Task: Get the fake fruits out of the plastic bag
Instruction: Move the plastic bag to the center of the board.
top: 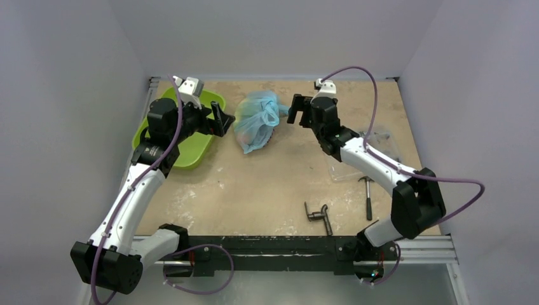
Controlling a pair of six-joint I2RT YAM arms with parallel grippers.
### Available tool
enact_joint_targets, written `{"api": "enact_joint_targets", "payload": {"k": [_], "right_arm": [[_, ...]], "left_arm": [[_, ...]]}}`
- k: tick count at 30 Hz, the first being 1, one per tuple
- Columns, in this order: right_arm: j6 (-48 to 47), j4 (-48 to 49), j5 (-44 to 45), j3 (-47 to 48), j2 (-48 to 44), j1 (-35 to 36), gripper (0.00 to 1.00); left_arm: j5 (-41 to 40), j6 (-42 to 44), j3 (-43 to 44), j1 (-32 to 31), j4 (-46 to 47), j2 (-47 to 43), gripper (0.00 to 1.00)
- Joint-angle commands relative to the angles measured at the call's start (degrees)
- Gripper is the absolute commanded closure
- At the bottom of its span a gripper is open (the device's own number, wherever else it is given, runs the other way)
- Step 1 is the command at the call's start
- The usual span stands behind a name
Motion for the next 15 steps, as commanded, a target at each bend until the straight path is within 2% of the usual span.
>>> {"api": "enact_joint_targets", "payload": {"k": [1, 4, 7, 12, 15], "right_arm": [[4.9, 2.5, -4.3, 6.5, 3.9, -2.0, 0.01], [10.1, 2.8, -12.4, 9.3, 8.3, -6.0, 0.01], [14.8, 8.4, -21.5, 9.8, 11.5, -9.9, 0.01], [18.7, 13.7, -31.7, 13.9, 18.2, -11.8, 0.01], [20.0, 16.1, -37.0, 17.2, 23.4, -11.8, 0.05]], "left_arm": [[1.6, 1.3, -0.2, -0.4, 2.5, -0.9, 0.02], [2.1, 1.3, -0.2, -0.4, 2.5, -0.8, 0.02], [2.6, 1.3, -0.1, -0.4, 2.6, -0.5, 0.02], [2.8, 1.6, -0.2, -0.4, 2.5, -0.1, 0.02], [3.2, 1.6, -0.1, -0.4, 2.5, 0.5, 0.02]]}}
